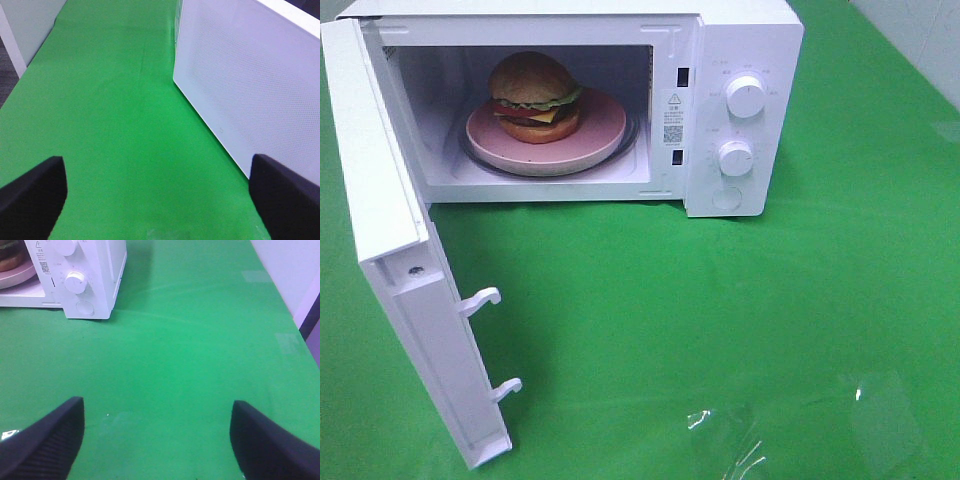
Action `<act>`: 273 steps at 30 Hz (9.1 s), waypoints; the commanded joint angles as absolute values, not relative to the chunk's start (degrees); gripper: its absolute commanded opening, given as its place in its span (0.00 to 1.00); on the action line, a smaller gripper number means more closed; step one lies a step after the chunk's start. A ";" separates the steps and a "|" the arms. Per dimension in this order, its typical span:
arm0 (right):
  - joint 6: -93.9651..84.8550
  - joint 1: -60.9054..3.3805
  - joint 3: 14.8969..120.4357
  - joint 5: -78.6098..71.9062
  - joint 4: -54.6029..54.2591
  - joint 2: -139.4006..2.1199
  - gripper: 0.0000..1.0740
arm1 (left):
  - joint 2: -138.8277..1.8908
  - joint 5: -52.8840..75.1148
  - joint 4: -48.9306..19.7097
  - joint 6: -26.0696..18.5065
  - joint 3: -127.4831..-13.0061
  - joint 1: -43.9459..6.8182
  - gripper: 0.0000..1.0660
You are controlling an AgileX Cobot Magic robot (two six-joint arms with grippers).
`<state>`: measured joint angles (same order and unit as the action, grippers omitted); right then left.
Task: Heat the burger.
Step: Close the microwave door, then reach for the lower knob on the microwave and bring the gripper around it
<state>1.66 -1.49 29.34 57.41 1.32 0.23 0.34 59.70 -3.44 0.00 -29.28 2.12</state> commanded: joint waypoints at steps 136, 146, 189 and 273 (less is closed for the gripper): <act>1.26 -1.20 29.11 57.47 1.15 1.66 0.71 | -95.74 -55.46 11.92 11.46 -26.53 -24.29 0.00; 1.26 -1.20 29.11 57.47 1.15 1.66 0.71 | -100.38 -54.72 4.01 9.05 -33.12 -29.85 0.00; 1.26 -1.20 29.11 57.47 1.15 1.66 0.71 | -115.85 -50.25 -13.35 3.21 -58.61 -37.36 0.00; 1.26 -1.20 29.11 57.47 1.15 1.66 0.68 | -75.46 64.69 -4.76 -2.12 -64.46 -14.38 0.77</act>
